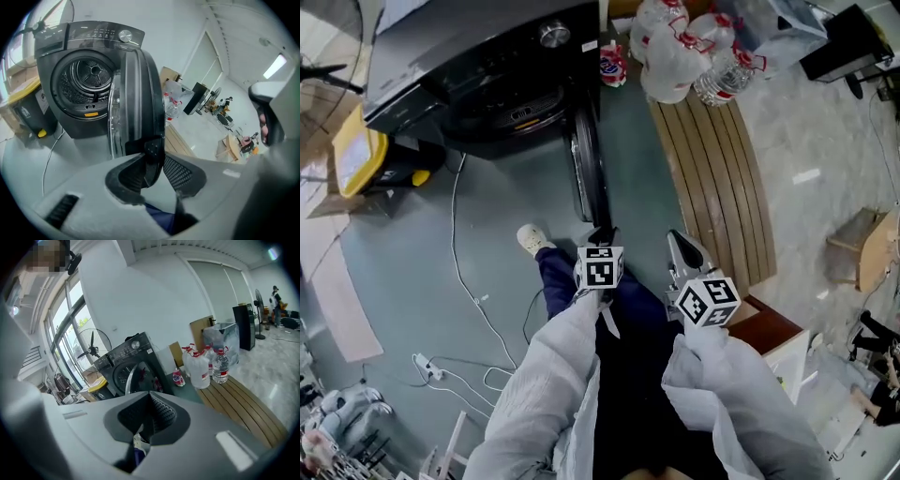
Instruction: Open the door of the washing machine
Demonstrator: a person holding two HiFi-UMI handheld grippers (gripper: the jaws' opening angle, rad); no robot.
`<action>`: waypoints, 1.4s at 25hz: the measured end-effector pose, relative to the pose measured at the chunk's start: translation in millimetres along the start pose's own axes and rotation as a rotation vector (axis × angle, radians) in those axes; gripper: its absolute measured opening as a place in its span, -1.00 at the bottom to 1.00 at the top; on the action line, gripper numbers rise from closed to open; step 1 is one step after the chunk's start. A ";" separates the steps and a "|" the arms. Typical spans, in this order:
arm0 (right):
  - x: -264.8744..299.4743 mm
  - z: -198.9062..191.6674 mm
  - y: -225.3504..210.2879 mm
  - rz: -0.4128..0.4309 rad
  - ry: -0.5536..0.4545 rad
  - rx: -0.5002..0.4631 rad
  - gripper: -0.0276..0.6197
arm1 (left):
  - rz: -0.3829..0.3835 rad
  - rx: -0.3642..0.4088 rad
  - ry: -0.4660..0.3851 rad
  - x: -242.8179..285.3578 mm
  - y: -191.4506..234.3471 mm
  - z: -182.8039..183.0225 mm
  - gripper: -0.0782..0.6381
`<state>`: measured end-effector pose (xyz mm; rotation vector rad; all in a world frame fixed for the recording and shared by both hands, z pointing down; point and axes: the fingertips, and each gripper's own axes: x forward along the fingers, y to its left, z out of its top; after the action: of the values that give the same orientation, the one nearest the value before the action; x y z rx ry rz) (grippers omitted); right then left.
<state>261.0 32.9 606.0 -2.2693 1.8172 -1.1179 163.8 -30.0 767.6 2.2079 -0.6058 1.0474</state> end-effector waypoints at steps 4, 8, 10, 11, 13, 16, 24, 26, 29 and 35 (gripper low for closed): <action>-10.8 3.1 -24.4 -0.060 -0.030 0.034 -0.88 | -0.035 -0.010 -0.003 15.3 -26.3 6.7 -0.43; -24.4 3.2 -47.9 -0.114 -0.056 0.063 -0.88 | -0.082 -0.032 -0.004 32.1 -52.2 13.2 -0.42; -31.3 2.3 -57.9 -0.136 -0.063 0.073 -0.88 | -0.107 -0.040 -0.001 39.3 -63.5 16.7 -0.41; -35.0 1.7 -62.2 -0.146 -0.066 0.077 -0.88 | -0.118 -0.042 0.001 42.2 -68.3 18.0 -0.41; -42.2 1.0 -69.3 -0.163 -0.074 0.084 -0.88 | -0.128 -0.046 0.003 46.7 -75.4 20.3 -0.42; -51.6 1.4 -76.7 -0.175 -0.087 0.088 -0.88 | -0.134 -0.055 0.004 50.2 -80.5 22.2 -0.41; -70.8 14.0 -72.6 -0.156 -0.114 0.096 -0.88 | -0.277 -0.012 0.110 11.9 -99.1 9.3 -0.25; -75.1 21.9 -63.9 -0.130 -0.106 0.092 -0.88 | -0.322 0.006 0.116 -11.6 -110.3 7.1 -0.25; -73.7 38.2 -47.0 -0.073 -0.115 0.096 -0.88 | -0.354 0.013 0.089 -47.1 -115.3 15.9 -0.25; -70.6 60.1 -5.6 0.039 -0.085 0.052 -0.88 | -0.315 -0.059 -0.069 -121.1 -90.4 46.6 -0.30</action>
<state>293.6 71.5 528.1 -2.2070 1.7725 -1.0329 174.1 18.5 617.4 2.2042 -0.2992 0.7841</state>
